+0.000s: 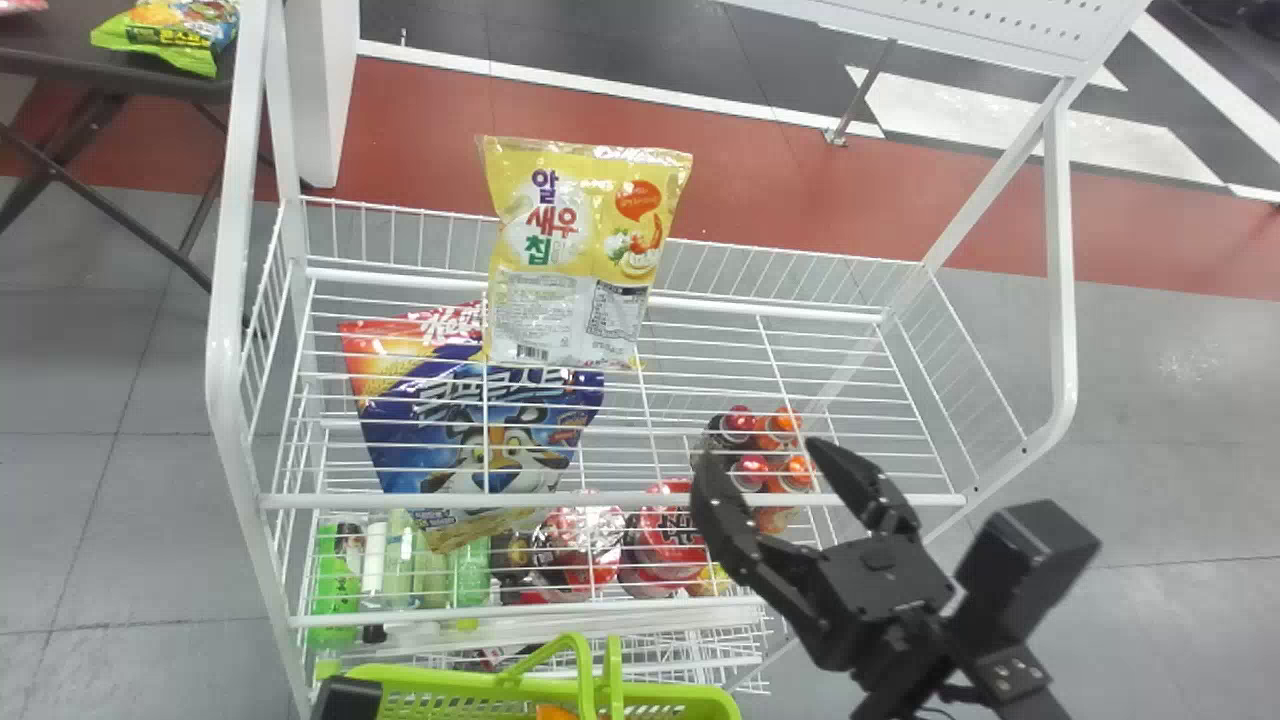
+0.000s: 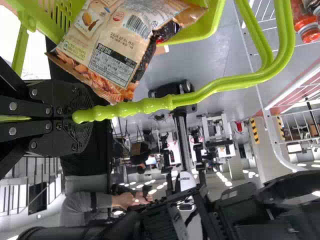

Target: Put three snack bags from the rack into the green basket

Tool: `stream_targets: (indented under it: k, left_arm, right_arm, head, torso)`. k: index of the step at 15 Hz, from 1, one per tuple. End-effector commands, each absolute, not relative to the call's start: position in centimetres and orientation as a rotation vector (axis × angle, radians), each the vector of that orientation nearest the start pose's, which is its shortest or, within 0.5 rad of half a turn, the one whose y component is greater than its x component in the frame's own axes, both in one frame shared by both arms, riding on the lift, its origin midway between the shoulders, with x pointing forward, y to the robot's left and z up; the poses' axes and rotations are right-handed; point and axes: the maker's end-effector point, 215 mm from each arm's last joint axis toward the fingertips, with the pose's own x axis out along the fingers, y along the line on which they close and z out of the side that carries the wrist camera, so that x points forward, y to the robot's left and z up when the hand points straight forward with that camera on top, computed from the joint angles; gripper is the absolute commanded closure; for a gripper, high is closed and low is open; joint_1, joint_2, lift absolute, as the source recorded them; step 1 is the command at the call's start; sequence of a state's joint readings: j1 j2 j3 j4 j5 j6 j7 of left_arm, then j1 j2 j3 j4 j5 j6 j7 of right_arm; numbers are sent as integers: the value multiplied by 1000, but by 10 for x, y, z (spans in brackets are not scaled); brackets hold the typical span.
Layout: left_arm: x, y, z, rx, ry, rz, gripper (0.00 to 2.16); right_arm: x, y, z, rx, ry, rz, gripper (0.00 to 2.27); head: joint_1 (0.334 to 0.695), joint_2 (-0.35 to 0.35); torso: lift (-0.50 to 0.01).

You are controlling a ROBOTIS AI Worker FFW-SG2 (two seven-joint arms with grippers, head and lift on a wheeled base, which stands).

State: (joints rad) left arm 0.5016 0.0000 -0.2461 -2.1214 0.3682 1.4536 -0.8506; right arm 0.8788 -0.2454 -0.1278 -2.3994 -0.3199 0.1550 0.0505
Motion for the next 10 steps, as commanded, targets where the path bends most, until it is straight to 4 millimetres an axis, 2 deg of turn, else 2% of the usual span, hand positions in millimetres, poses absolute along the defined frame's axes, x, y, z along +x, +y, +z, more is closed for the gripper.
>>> stream_targets:
  k: [1,6,10]
  left_arm:
    - [123,-93,-432,-856,1256,-1224,1460]
    - [120,-93,-432,-862,1252,-1223,1460]
    - [120,-91,-431,-864,1250,-1218,1460]
  right_arm:
    - [345,-257,-318,58,172,135,87]
    - [348,-259,-314,52,160,133,87]
    - [350,-259,-319,56,165,132,87]
  head:
    - [695,-350]
    - [695,-350]
    - [695,-350]
  torso:
    - [0]
    - [0]
    - [0]
